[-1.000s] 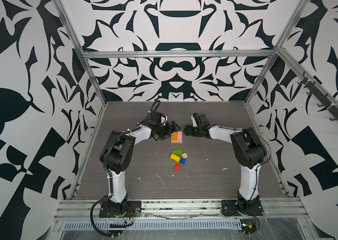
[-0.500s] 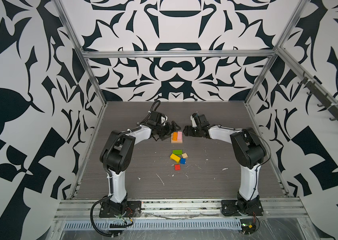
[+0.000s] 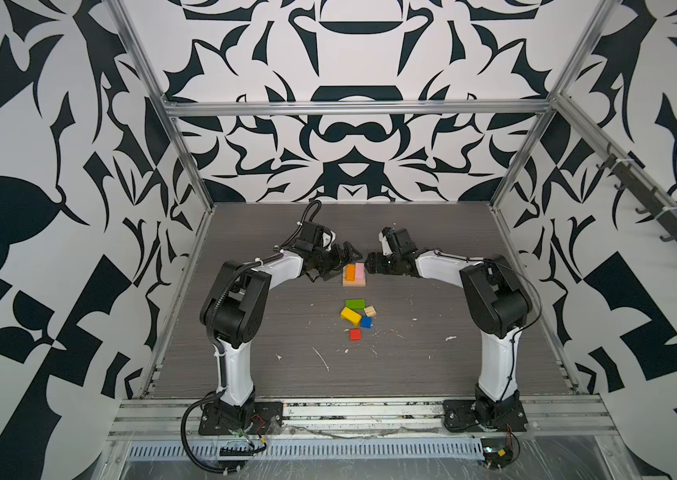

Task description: Build the wood block tower

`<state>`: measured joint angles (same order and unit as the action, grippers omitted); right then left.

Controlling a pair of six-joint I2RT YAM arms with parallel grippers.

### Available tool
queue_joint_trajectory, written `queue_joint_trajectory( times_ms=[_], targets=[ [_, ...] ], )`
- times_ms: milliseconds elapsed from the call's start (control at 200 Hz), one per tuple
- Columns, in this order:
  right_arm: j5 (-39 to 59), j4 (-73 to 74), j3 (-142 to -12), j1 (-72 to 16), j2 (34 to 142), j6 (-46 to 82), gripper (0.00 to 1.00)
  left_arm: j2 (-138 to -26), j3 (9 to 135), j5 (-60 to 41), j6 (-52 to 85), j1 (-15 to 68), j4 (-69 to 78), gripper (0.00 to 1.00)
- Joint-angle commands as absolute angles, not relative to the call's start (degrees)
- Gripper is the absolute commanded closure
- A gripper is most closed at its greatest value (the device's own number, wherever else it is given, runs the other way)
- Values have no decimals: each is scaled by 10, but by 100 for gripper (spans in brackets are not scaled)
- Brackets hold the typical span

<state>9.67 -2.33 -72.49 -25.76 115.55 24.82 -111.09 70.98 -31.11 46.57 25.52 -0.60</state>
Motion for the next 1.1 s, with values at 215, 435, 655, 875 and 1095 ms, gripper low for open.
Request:
queue_joint_trajectory(
  times_ms=[215,435,655,875,1095],
  targets=[
    [105,-41,-746,-263,1171,240,22,-1111,706,-316,468,257,3,0],
    [106,-43,-747,-263,1171,237,22,-1109,706,-316,468,257,3,0],
    [109,-44,-750,-263,1172,238,22,-1111,707,-317,468,257,2,0],
    [108,-42,-751,-264,1172,238,22,-1110,708,-318,467,257,0,0],
    [94,-43,-746,-264,1168,242,22,-1109,710,-318,467,257,-3,0]
  ],
)
